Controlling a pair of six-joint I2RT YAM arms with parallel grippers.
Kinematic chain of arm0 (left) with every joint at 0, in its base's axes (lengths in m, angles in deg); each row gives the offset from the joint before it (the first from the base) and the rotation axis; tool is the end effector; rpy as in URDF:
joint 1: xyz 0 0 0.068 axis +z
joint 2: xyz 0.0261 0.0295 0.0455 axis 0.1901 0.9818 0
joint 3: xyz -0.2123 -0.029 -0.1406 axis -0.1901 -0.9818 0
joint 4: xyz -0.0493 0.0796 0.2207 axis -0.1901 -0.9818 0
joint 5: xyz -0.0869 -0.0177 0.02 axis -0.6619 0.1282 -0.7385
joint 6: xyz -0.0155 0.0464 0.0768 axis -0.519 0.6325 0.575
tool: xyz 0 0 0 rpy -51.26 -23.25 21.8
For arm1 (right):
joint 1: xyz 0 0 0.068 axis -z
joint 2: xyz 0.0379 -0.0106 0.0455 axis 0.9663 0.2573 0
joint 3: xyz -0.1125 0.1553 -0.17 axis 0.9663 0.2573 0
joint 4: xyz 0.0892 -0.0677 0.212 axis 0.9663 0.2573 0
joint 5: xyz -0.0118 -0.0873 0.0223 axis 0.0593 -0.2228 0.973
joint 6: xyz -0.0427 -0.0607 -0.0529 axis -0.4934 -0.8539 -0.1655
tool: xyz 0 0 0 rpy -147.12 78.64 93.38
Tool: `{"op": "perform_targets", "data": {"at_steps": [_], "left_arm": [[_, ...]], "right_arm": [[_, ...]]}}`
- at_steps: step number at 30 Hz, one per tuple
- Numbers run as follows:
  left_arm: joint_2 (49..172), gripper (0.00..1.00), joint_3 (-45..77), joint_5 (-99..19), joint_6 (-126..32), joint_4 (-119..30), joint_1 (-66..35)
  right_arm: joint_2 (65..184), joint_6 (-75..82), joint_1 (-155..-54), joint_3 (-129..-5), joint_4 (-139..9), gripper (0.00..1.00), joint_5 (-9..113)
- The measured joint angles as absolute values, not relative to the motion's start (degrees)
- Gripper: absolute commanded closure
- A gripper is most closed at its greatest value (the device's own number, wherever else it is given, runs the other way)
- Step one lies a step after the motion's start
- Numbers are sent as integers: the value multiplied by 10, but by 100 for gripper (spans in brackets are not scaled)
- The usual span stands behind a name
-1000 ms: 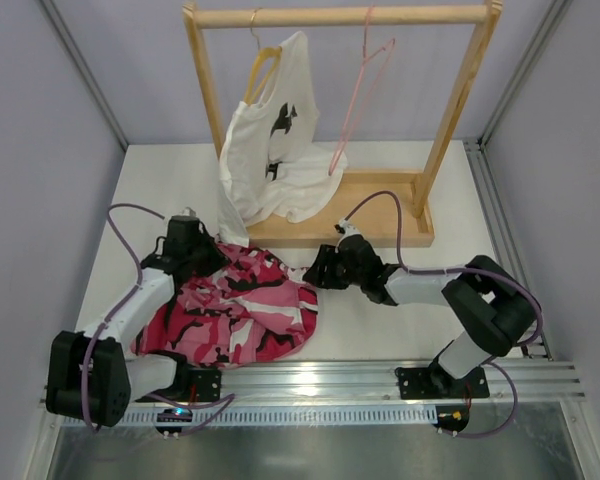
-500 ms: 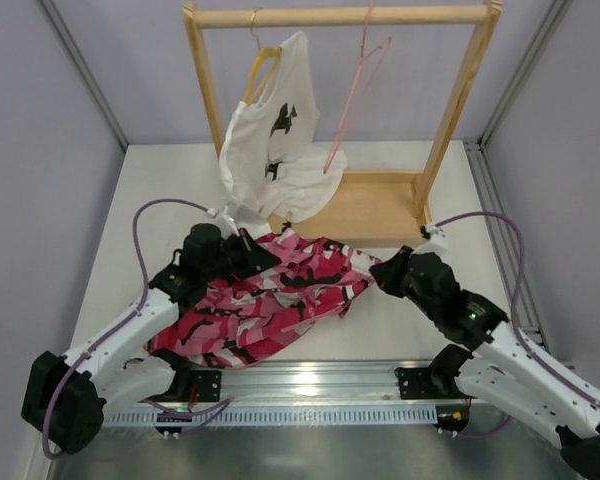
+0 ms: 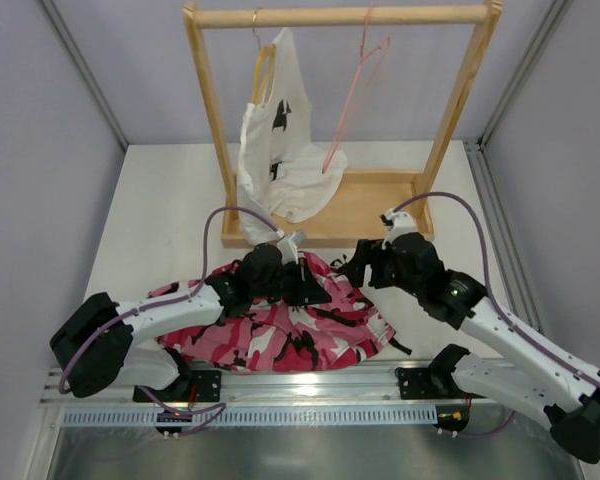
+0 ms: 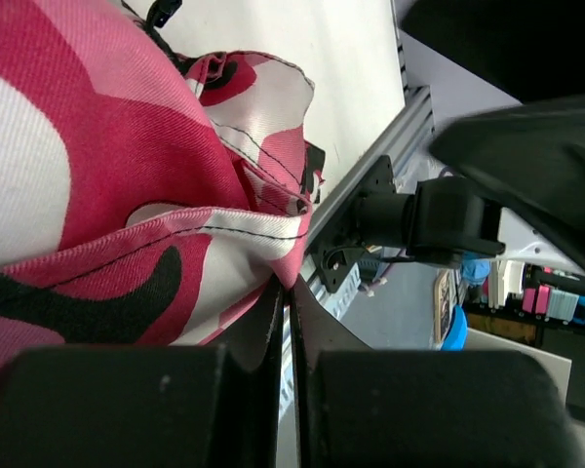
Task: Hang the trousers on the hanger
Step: Fold the trousers
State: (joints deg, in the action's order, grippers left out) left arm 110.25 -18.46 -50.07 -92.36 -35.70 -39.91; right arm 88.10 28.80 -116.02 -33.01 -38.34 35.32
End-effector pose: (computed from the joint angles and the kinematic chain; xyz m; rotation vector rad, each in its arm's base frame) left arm 0.1725 -0.2532 0.1958 0.1170 2.3656 -1.3974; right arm 0.1611 0.1232 0.2581 -0.0728 2.1462 0.6013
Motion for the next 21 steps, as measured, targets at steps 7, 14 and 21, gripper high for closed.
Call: {"op": "perform_targets", "data": {"at_steps": [7, 14, 21], "left_arm": [[1067, 100, -236, -502, -924, -336, -408], [941, 98, -302, -497, -909, -358, -408], [942, 75, -304, -482, -907, -387, -408]], "right_arm": [[1063, 175, -1092, -331, -519, 14, 571], [1114, 140, -1054, -301, -645, 11, 764], [1167, 137, -1058, -299, -727, 15, 855]]}}
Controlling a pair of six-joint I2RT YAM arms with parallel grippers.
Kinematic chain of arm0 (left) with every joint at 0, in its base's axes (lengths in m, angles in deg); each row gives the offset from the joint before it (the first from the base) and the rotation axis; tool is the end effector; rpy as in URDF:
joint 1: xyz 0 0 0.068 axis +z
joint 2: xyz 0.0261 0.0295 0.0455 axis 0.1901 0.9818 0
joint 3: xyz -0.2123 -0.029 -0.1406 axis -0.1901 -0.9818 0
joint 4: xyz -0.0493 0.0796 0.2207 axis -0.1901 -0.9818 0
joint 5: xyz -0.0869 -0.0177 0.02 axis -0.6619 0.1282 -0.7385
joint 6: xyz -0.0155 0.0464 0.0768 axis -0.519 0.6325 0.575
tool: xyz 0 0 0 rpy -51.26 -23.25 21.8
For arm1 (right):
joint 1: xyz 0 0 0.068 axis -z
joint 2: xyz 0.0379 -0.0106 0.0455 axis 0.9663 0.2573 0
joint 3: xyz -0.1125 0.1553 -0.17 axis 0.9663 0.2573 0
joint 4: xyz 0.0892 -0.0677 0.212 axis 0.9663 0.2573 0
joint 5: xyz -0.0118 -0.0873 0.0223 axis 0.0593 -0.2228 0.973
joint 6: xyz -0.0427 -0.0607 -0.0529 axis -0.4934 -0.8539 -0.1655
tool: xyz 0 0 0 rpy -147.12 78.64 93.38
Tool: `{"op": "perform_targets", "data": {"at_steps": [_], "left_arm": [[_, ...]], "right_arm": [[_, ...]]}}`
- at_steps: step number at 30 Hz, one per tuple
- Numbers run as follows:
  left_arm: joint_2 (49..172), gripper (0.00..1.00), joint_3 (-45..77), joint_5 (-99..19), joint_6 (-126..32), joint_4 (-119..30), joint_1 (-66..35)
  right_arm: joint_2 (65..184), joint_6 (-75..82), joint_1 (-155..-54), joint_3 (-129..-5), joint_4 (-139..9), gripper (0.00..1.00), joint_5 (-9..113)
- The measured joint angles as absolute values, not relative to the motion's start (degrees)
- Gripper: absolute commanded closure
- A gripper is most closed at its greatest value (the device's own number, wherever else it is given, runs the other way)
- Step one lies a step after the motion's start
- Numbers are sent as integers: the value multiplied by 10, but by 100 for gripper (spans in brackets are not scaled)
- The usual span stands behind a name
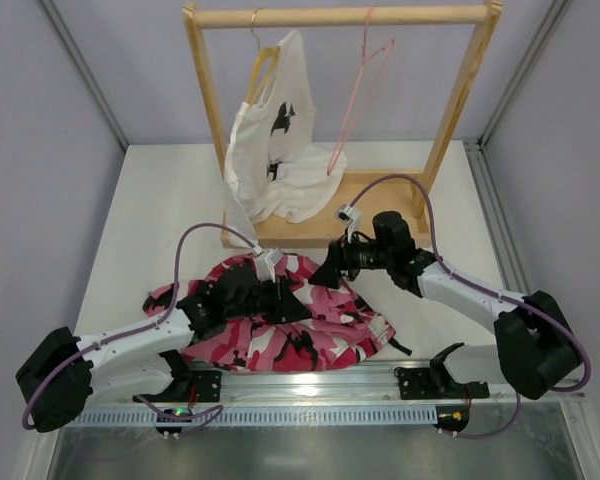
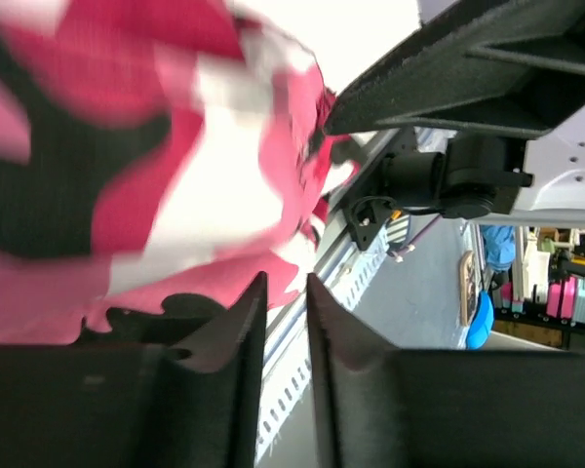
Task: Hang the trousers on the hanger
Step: Fold the trousers
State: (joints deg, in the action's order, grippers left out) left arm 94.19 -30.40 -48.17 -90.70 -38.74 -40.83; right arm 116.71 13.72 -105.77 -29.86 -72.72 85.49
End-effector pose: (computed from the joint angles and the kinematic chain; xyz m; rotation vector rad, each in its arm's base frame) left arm 0.1359 -0.2105 0.1871 0.1480 2.3283 -1.3749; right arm 0.2177 0.1919 0.2108 -0.7298 2.0259 1.2386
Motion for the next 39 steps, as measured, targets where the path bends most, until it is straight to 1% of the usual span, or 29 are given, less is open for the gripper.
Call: {"op": "perform_targets", "data": {"at_steps": [1, 2, 3, 7, 10, 11, 12, 14, 17, 20, 22, 24, 26, 28, 29, 32, 36, 39], "left_arm": [[944, 69, -304, -481, -905, -390, -408], [944, 55, -305, -474, -905, -398, -408], [943, 52, -305, -468, -904, -407, -408], [933, 49, -306, -430, -907, -451, -408], [904, 39, -306, -396, -910, -490, -409], [891, 34, -305, -384, -911, -507, -408], [882, 32, -302, -372, -913, -523, -408], [862, 26, -286, -333, -914, -574, -408], [847, 23, -252, -281, -912, -647, -403], [846, 23, -223, -251, -905, -698, -369], [850, 23, -220, -250, -900, -714, -325], [861, 24, -220, -257, -893, -724, -278], [874, 22, -221, -273, -890, -728, -237], [882, 19, -222, -300, -883, -721, -216], [885, 15, -223, -316, -878, -714, -215], [886, 8, -223, -375, -870, -677, -215], [887, 6, -223, -419, -864, -645, -216], [897, 6, -225, -436, -865, -625, -222]], "right_arm": [[1177, 139, -1060, -299, -733, 16, 859], [1187, 139, -1066, -299, -739, 18, 860], [1195, 139, -1071, -299, -743, 19, 860], [1217, 138, -1088, -295, -762, 28, 838], [1218, 137, -1089, -290, -766, 27, 797], [1218, 136, -1089, -290, -766, 27, 781], [1217, 135, -1089, -292, -760, 27, 751], [1215, 137, -1089, -303, -731, 24, 694], [1209, 154, -1079, -315, -704, 18, 623], [1203, 173, -1055, -310, -707, 15, 602], [1210, 184, -1039, -309, -711, 15, 604], [1228, 190, -1032, -313, -716, 19, 612], [1253, 199, -1040, -315, -727, 23, 625], [1260, 206, -1065, -310, -728, 24, 623], [1256, 211, -1085, -304, -728, 25, 614], [1229, 231, -1176, -274, -731, 25, 582], [1177, 263, -1281, -221, -730, 25, 513], [1153, 281, -1309, -206, -720, 25, 457]]}}
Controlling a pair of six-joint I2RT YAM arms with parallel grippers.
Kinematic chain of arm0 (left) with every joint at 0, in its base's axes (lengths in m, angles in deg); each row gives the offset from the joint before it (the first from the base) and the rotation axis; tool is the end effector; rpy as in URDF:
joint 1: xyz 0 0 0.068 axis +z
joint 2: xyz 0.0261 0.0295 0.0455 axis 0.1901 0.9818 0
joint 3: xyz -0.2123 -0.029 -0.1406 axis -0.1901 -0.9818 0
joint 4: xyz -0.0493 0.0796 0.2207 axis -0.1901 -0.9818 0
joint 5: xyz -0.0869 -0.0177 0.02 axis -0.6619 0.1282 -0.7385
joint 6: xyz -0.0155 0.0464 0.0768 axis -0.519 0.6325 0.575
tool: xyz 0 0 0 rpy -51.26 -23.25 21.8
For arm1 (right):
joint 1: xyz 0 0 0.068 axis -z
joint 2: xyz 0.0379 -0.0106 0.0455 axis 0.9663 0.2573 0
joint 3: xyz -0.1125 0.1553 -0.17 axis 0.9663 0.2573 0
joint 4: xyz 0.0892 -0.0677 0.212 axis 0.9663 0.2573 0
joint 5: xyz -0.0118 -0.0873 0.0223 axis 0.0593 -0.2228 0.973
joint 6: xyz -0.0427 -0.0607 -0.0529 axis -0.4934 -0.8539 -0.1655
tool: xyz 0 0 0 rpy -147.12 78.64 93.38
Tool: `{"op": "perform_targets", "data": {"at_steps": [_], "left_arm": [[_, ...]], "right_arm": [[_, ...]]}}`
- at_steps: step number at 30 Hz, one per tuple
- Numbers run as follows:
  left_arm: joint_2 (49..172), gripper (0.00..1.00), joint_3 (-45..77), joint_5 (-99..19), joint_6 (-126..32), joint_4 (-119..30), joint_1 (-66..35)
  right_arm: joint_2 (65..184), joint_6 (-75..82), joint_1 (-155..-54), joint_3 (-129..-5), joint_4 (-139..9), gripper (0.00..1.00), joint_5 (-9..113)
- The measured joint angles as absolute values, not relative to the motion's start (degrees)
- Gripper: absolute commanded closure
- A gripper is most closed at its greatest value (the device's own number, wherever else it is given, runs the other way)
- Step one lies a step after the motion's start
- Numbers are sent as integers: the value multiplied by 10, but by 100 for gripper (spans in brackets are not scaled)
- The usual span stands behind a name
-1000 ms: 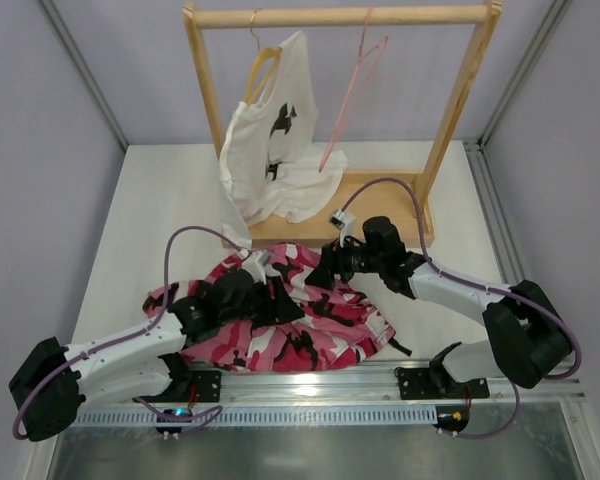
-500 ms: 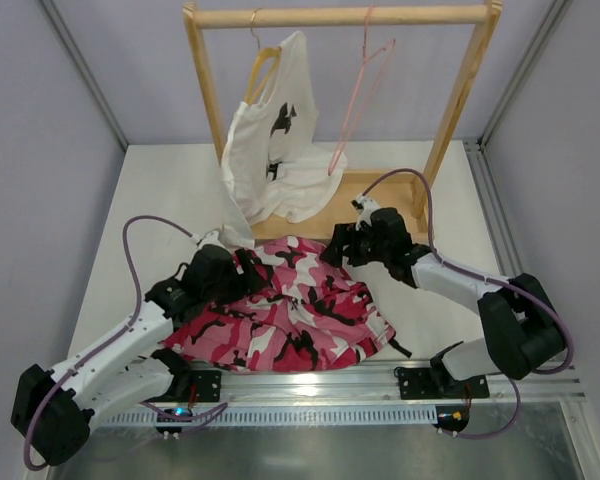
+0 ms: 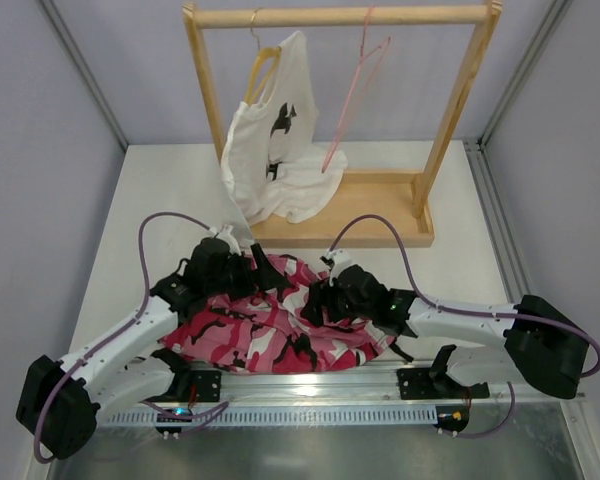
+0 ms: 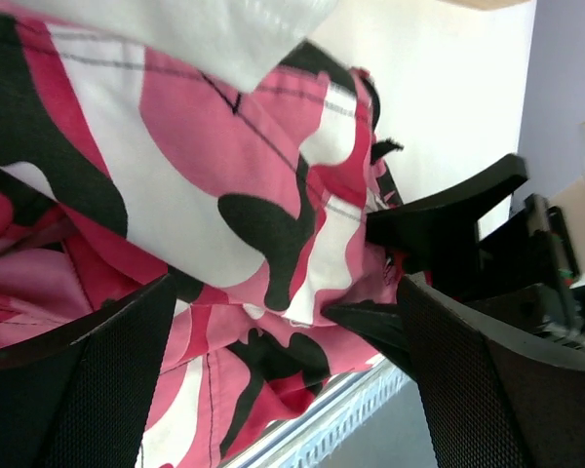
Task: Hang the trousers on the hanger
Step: Fold the trousers
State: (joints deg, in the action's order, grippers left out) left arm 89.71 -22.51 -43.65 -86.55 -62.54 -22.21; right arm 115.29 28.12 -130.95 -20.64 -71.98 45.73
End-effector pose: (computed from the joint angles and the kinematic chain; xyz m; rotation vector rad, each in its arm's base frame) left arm 0.1825 -0.1398 0.1982 -0.2447 2.3966 -0.9907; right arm 0.1512 0.2271 0.1512 -0.5147 2.2839 0.8455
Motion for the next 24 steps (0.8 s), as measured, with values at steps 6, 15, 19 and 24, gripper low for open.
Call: {"op": "perform_targets", "data": {"at_steps": [6, 15, 19, 24], "left_arm": [[960, 11, -266, -442, -884, -581, -256], [1020, 96, -274, -430, -890, -559, -266], [1016, 100, -274, -419, -887, -562, -267], [1014, 100, -277, -416, -888, -560, -267]], "right_arm": [[1143, 301, -1332, -200, -718, 25, 398], [1102, 246, -1317, -200, -695, 22, 401], [1080, 210, -1203, -213, -701, 21, 474], [1135, 150, -1127, -270, -703, 22, 567]]}}
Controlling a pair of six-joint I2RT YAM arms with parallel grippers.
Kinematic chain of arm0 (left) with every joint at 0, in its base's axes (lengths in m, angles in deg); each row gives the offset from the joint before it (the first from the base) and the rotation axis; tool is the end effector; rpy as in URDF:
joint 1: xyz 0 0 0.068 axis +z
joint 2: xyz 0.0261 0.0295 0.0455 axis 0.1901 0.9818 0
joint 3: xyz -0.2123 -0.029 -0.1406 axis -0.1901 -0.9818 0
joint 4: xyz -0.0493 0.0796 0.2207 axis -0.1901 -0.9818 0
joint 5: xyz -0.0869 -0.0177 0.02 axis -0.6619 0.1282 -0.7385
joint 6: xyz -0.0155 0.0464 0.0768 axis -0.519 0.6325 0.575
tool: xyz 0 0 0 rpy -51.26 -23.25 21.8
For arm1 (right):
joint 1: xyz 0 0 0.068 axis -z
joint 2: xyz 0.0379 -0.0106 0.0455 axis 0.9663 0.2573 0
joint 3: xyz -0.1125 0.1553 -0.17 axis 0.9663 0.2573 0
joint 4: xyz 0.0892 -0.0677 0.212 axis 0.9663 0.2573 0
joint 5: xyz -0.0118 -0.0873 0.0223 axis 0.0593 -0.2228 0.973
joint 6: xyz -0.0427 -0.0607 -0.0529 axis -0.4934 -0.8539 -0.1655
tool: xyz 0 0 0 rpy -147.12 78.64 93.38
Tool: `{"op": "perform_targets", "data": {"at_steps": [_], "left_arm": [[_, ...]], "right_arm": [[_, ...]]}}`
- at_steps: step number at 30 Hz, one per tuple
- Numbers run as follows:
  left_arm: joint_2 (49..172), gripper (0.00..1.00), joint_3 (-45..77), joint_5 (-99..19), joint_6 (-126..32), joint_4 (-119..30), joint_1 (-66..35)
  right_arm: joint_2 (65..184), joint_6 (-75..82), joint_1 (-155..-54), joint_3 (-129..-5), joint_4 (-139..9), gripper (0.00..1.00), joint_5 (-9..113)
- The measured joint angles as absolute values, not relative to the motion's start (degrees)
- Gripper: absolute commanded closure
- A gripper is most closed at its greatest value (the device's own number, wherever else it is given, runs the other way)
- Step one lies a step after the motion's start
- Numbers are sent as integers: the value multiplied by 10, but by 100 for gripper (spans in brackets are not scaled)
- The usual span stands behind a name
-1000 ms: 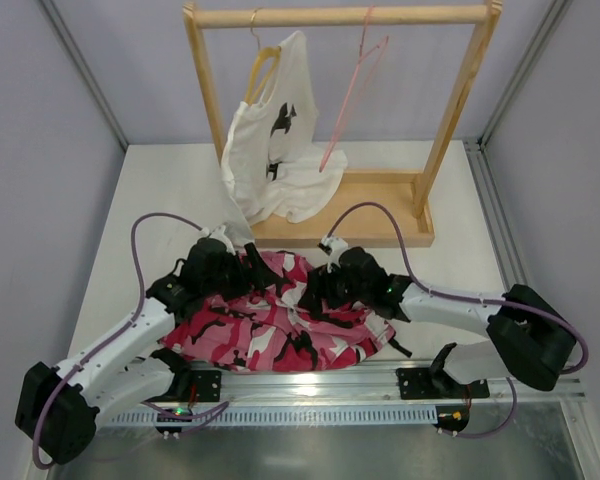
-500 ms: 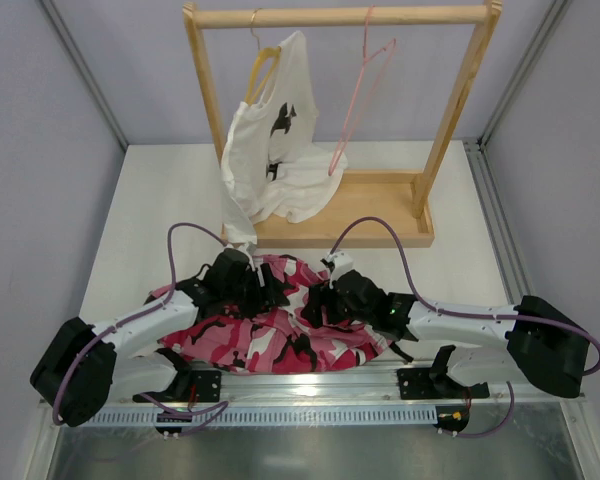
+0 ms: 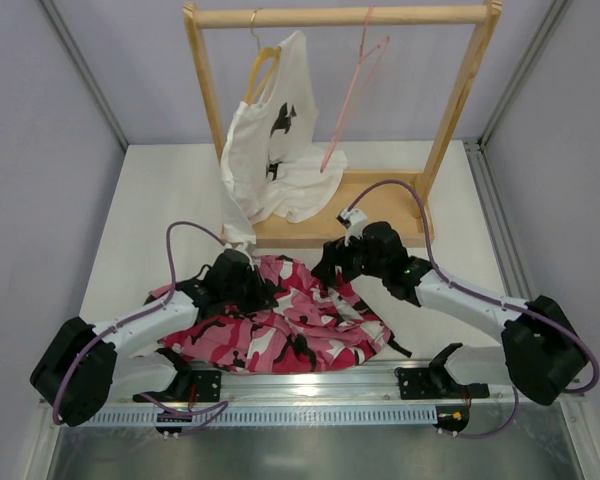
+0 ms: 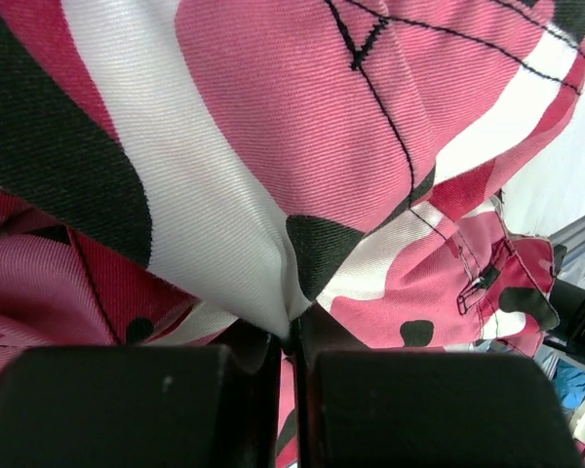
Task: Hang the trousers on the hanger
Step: Fold the trousers
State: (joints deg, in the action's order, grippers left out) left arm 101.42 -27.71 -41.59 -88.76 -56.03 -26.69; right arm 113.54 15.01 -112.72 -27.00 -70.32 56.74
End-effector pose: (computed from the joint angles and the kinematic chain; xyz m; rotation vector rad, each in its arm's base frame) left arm 0.1795 -0.1566 0.1364 -0.2614 2.5912 -0.8810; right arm 0.2158 0.1889 0.1943 -0.5056 2.1198 0.8048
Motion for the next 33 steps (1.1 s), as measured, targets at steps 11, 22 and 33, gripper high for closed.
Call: {"op": "perform_targets", "data": {"at_steps": [11, 22, 33], "left_arm": [[1006, 98, -287, -415, -888, -555, -267], [893, 18, -245, -372, -910, -639, -267], [867, 11, -133, -196, -922, -810, -186]], "right_arm": [[1299, 72, -1126, -302, -748, 76, 725], [1118, 82, -1129, -448, -421, 96, 438], [1091, 196, -1129, -538, -113, 96, 125]]}}
